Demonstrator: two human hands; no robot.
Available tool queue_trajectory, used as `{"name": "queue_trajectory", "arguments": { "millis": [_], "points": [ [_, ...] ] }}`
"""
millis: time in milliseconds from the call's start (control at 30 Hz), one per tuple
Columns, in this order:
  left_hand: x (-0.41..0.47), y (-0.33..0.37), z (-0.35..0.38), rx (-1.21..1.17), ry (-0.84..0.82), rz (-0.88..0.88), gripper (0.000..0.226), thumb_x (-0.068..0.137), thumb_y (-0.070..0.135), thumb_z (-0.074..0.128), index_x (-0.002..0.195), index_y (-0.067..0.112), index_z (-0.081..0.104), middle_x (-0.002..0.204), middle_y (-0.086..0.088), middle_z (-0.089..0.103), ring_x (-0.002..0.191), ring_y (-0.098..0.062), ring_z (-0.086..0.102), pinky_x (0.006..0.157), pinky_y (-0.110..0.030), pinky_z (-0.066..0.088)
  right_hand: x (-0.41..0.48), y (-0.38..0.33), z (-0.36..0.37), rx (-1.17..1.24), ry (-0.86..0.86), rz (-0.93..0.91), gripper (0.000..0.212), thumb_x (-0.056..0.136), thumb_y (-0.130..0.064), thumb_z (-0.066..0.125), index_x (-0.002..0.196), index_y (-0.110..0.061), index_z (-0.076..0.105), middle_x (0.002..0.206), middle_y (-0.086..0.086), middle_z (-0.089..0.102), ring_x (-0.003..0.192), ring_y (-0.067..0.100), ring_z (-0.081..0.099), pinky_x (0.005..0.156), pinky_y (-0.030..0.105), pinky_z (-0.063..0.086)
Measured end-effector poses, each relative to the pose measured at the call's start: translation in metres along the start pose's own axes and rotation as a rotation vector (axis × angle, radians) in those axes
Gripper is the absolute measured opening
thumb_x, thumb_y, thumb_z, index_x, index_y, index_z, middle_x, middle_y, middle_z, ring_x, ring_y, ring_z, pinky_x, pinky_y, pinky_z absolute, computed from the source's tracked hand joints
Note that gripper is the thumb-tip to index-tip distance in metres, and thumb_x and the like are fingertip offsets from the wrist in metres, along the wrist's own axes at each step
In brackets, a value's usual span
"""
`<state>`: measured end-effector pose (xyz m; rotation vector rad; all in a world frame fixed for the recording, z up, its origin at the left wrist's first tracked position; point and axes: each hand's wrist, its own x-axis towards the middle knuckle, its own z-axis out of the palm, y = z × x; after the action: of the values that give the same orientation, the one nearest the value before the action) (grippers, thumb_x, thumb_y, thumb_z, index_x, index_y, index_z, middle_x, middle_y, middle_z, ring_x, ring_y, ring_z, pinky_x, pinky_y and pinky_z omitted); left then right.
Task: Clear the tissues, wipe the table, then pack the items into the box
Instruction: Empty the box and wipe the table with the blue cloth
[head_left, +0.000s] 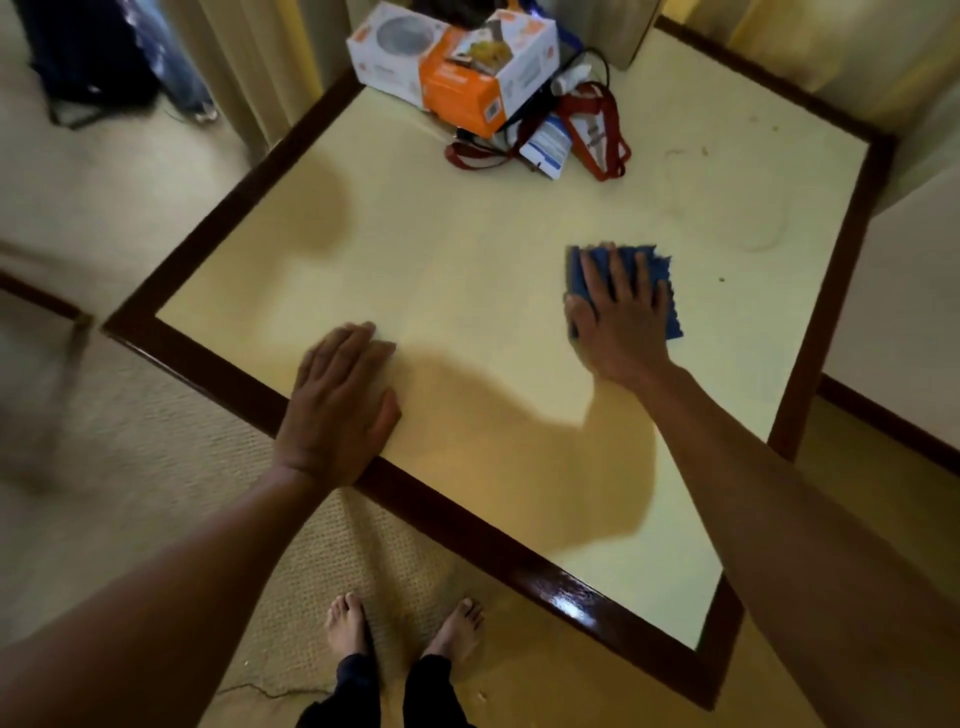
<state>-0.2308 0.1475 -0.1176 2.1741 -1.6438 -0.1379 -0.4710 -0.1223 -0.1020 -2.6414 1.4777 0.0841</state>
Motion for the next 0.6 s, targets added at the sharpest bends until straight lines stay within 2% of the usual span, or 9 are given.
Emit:
{"name": "queue_trajectory", "arguments": {
  "millis": [67, 133, 233, 300, 367, 467, 533, 600],
  "points": [
    [-0.001, -0.003, 0.002, -0.004, 0.021, 0.005, 0.056, 0.097, 0.039, 0.052, 0.144, 0.009, 0.057, 0.158, -0.014, 0.045, 0.15, -0.032, 0.036, 0.121, -0.053, 0.031, 0.011, -0.045, 0.005, 0.005, 0.021, -0.046, 0.063, 0.105, -0.053, 0.015, 0.164, -0.029, 0.014, 0.172, 0.005, 0.012, 0.157, 0.037, 0.004, 0.122, 0.064, 0.009],
    [-0.002, -0.002, 0.002, -0.011, 0.03, 0.0, 0.055, 0.098, 0.038, 0.051, 0.145, 0.01, 0.057, 0.159, -0.014, 0.044, 0.151, -0.031, 0.035, 0.12, -0.054, 0.032, -0.017, -0.081, 0.013, -0.021, 0.013, -0.232, 0.062, 0.107, -0.053, 0.018, 0.164, -0.028, 0.014, 0.172, 0.003, 0.011, 0.158, 0.034, 0.001, 0.124, 0.062, 0.009],
    [-0.004, 0.001, 0.001, -0.022, 0.037, 0.0, 0.055, 0.098, 0.038, 0.049, 0.145, 0.011, 0.057, 0.159, -0.015, 0.044, 0.152, -0.031, 0.034, 0.121, -0.054, 0.031, -0.077, -0.073, 0.018, -0.056, -0.05, -0.483, 0.061, 0.109, -0.054, 0.022, 0.164, -0.031, 0.012, 0.172, -0.002, 0.008, 0.159, 0.028, 0.0, 0.126, 0.057, 0.006],
    [-0.002, 0.002, 0.001, -0.039, 0.043, -0.021, 0.055, 0.098, 0.038, 0.05, 0.145, 0.011, 0.057, 0.16, -0.014, 0.043, 0.152, -0.03, 0.034, 0.122, -0.052, 0.03, -0.067, -0.038, 0.012, -0.07, -0.048, -0.437, 0.059, 0.109, -0.054, 0.017, 0.164, -0.033, 0.013, 0.172, -0.002, 0.01, 0.159, 0.03, 0.005, 0.124, 0.059, 0.013],
    [-0.002, 0.002, 0.002, -0.04, 0.046, -0.032, 0.056, 0.096, 0.039, 0.052, 0.145, 0.012, 0.058, 0.16, -0.013, 0.044, 0.152, -0.029, 0.035, 0.122, -0.051, 0.03, -0.025, -0.014, 0.004, -0.085, -0.022, -0.247, 0.062, 0.107, -0.054, 0.012, 0.164, -0.03, 0.017, 0.171, 0.004, 0.016, 0.157, 0.034, 0.011, 0.121, 0.063, 0.019],
    [-0.002, -0.001, 0.004, -0.049, 0.056, -0.027, 0.055, 0.096, 0.038, 0.054, 0.144, 0.013, 0.059, 0.159, -0.013, 0.044, 0.151, -0.029, 0.036, 0.122, -0.051, 0.03, 0.046, -0.04, -0.003, -0.004, -0.002, -0.021, 0.065, 0.104, -0.055, 0.012, 0.163, -0.029, 0.015, 0.171, 0.005, 0.013, 0.157, 0.036, 0.006, 0.122, 0.064, 0.011],
    [-0.002, -0.002, 0.005, -0.059, 0.058, -0.028, 0.054, 0.095, 0.037, 0.055, 0.144, 0.014, 0.06, 0.159, -0.013, 0.045, 0.151, -0.029, 0.036, 0.122, -0.051, 0.03, 0.064, -0.085, 0.001, 0.018, 0.004, -0.037, 0.065, 0.104, -0.055, 0.012, 0.164, -0.029, 0.013, 0.172, 0.004, 0.009, 0.157, 0.036, 0.002, 0.123, 0.063, 0.006],
    [-0.002, -0.003, 0.004, -0.053, 0.056, -0.027, 0.052, 0.095, 0.035, 0.057, 0.143, 0.015, 0.061, 0.158, -0.012, 0.046, 0.151, -0.03, 0.037, 0.122, -0.051, 0.03, 0.047, -0.123, 0.008, -0.023, 0.014, -0.174, 0.063, 0.106, -0.053, 0.013, 0.164, -0.028, 0.011, 0.172, 0.006, 0.01, 0.157, 0.037, 0.002, 0.123, 0.062, 0.006]
  ]
}}
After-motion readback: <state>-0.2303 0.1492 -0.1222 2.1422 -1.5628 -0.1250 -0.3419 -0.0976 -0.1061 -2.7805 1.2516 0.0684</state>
